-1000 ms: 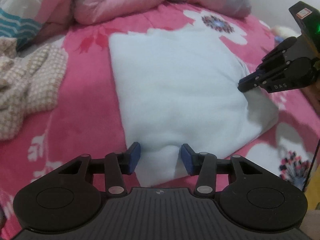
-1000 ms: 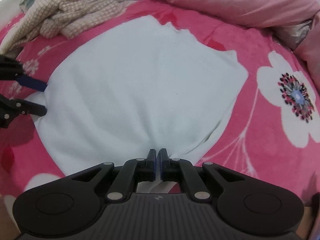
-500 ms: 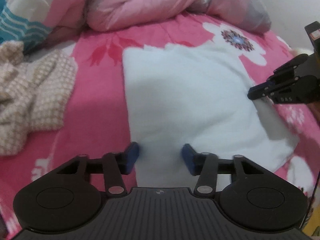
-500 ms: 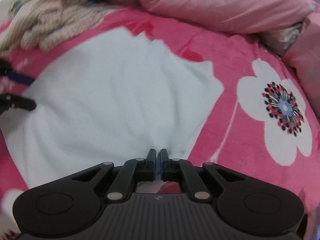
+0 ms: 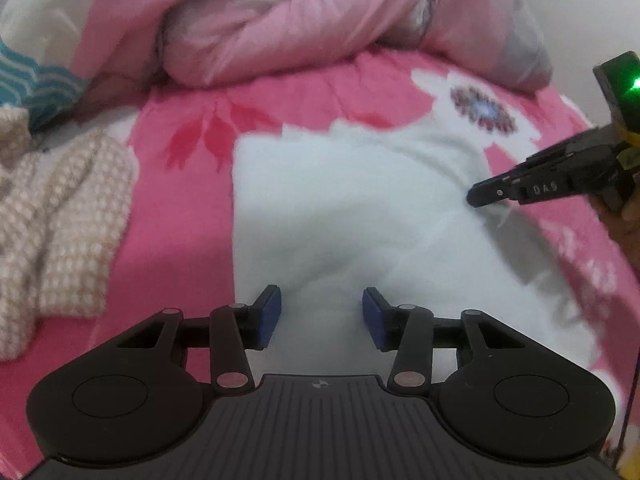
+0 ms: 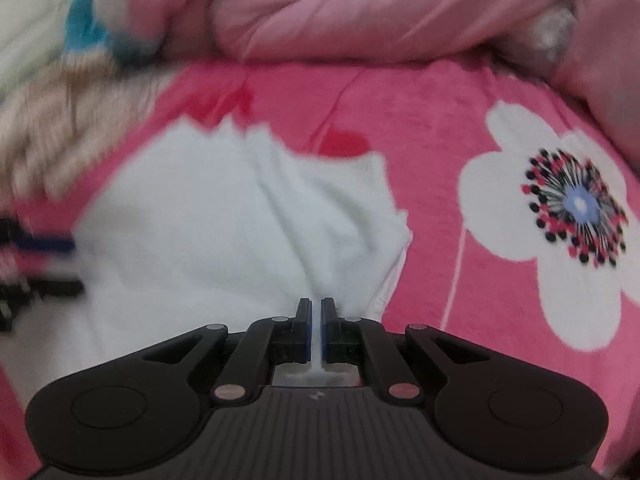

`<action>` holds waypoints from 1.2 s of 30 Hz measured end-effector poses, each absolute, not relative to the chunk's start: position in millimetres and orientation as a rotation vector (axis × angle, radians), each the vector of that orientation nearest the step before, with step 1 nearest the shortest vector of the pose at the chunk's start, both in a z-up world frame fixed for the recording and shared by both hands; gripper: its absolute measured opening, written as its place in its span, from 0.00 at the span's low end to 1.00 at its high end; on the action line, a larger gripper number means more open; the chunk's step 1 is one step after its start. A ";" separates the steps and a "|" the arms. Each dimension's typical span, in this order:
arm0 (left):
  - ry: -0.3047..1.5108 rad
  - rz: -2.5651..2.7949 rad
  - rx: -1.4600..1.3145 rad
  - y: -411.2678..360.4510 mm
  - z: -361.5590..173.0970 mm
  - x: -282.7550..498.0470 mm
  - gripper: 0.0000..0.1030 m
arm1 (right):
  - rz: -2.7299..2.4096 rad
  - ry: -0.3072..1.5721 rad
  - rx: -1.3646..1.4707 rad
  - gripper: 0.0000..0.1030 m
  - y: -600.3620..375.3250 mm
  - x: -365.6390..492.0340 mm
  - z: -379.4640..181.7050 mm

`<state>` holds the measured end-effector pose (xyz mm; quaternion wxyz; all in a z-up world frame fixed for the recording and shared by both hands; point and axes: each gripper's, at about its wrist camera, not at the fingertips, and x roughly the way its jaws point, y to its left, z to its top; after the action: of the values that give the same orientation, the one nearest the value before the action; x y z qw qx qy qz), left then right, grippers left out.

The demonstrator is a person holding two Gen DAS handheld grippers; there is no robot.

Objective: Fold clothes

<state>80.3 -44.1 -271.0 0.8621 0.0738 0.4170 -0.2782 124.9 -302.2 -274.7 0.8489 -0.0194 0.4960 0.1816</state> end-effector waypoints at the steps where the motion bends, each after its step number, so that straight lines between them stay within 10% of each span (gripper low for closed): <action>1: 0.845 -0.588 0.164 -46.8 -266.1 82.4 0.44 | 0.391 1.023 -0.003 0.03 -305.2 128.3 -269.9; 36: 1.245 -0.306 0.158 -108.3 -288.4 171.3 0.72 | 0.278 1.164 0.063 0.05 -295.3 176.0 -290.1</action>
<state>171.3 -108.3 -288.4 0.7985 0.0737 0.5801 -0.1426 176.0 -295.3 -290.1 0.8259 0.0295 0.5477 0.1309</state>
